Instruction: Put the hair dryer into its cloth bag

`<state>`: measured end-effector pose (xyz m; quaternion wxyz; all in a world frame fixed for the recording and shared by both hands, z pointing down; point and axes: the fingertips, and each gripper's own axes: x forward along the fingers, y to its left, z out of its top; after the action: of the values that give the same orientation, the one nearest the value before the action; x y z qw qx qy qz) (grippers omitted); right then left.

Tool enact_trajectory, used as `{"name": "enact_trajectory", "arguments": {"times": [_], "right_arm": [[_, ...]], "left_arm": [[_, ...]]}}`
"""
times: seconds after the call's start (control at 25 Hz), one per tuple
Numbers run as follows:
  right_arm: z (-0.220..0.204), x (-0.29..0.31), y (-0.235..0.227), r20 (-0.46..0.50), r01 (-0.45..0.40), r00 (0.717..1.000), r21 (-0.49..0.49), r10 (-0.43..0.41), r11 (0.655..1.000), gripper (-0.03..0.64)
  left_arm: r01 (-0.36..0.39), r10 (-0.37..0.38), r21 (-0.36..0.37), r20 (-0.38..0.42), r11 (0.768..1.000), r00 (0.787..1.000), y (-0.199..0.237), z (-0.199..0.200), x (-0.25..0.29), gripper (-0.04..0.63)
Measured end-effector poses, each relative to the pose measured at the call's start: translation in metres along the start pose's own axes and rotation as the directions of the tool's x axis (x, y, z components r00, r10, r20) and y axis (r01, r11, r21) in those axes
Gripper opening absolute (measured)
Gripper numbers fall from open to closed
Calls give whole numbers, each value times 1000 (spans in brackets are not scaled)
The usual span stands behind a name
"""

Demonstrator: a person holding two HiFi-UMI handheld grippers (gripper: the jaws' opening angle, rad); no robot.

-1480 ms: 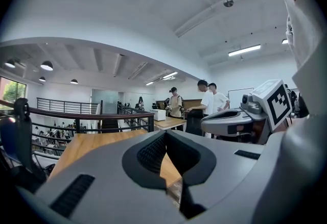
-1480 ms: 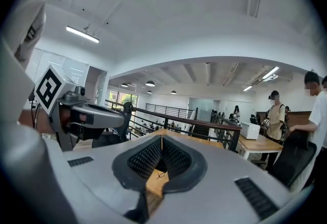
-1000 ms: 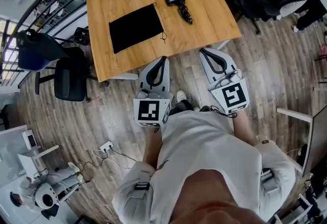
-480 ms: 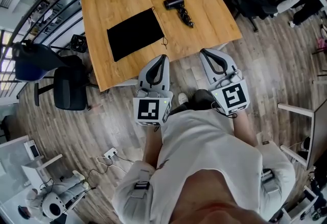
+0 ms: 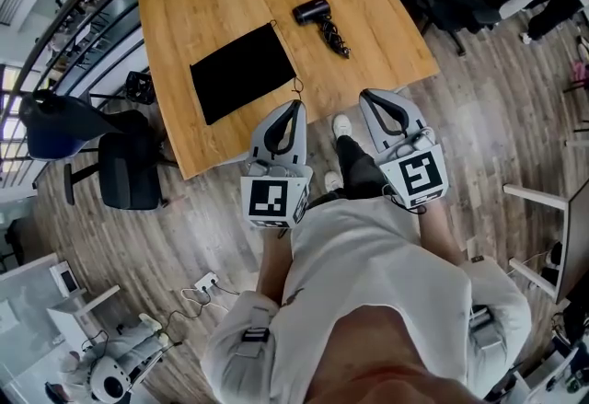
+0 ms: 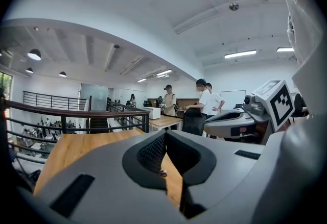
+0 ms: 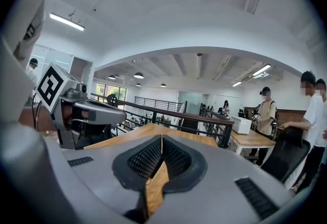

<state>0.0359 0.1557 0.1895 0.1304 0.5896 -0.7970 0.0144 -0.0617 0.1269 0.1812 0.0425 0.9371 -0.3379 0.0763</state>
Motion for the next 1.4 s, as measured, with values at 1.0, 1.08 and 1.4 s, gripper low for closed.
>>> {"name": "enact_trajectory", "arguments": {"times": [1.0,1.08,1.4], "right_arm": [[6,142,-111,3,-80,997,44,80,996,21],[1,152,-121,-2,-89,996,53,90,995,21],[-8,190,-141,-18,-165,986,37,165,986,21]], "left_arm": [[-71,73,31,-59,997,996,76,28,145,20],[-81,82,29,-64,996,995,78,29,157,20],[-110,111,13,-115,994,987,95,18,193,20]]}}
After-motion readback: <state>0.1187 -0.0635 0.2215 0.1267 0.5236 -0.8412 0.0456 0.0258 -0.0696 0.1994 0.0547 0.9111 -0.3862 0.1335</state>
